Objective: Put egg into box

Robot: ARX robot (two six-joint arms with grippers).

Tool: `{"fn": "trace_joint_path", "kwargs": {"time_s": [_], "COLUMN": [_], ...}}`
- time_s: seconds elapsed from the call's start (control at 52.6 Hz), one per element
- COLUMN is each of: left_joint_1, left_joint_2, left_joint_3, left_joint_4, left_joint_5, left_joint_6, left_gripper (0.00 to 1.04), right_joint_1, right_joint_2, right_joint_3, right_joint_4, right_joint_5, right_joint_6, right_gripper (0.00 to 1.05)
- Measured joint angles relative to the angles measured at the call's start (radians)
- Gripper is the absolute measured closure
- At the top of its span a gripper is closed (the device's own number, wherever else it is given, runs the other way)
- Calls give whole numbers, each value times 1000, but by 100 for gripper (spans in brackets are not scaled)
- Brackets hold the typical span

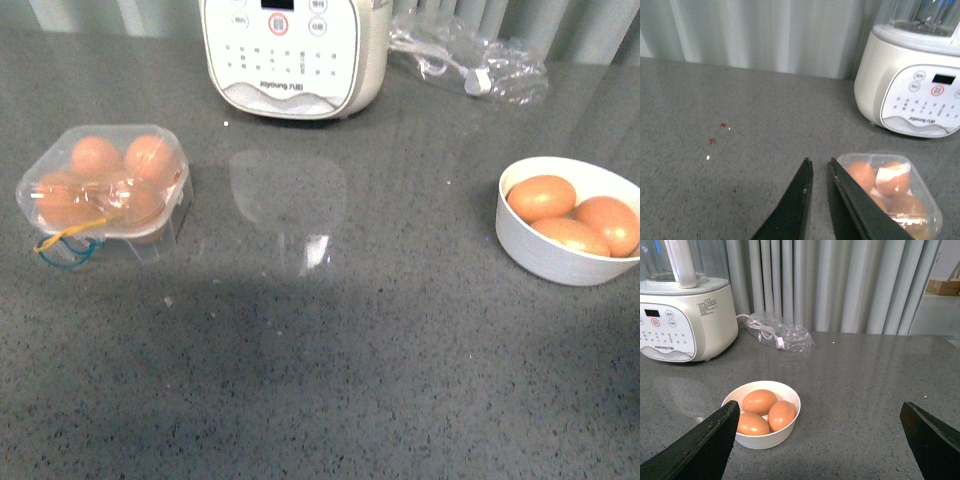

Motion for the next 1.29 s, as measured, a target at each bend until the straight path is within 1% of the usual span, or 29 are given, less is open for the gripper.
{"fn": "trace_joint_path", "kwargs": {"time_s": [0.038,0.057,0.266,0.342,0.456,0.932,1.122,1.293], "left_joint_1": [-7,-9,-46,-96,-125,-128,-128,-128], "left_joint_2": [-19,-26,-185,-250,-333,-633,-779,-873], "left_joint_3": [-22,-26,-76,-93,-111,-116,-117,-117], "left_joint_4": [-8,-12,-112,-165,-230,-491,-627,-719], "left_joint_5": [-11,-13,-39,-113,-119,-122,-122,-122], "left_joint_6": [1,0,11,12,12,12,12,12], "left_gripper": [101,102,101,101,101,101,101,101], "right_joint_1": [0,0,0,0,0,0,0,0], "right_joint_2": [0,0,0,0,0,0,0,0], "right_joint_3": [0,0,0,0,0,0,0,0], "right_joint_4": [0,0,0,0,0,0,0,0], "right_joint_5": [0,0,1,0,0,1,1,1], "right_joint_6": [0,0,0,0,0,0,0,0], "right_gripper": [7,7,7,7,7,7,7,7]}}
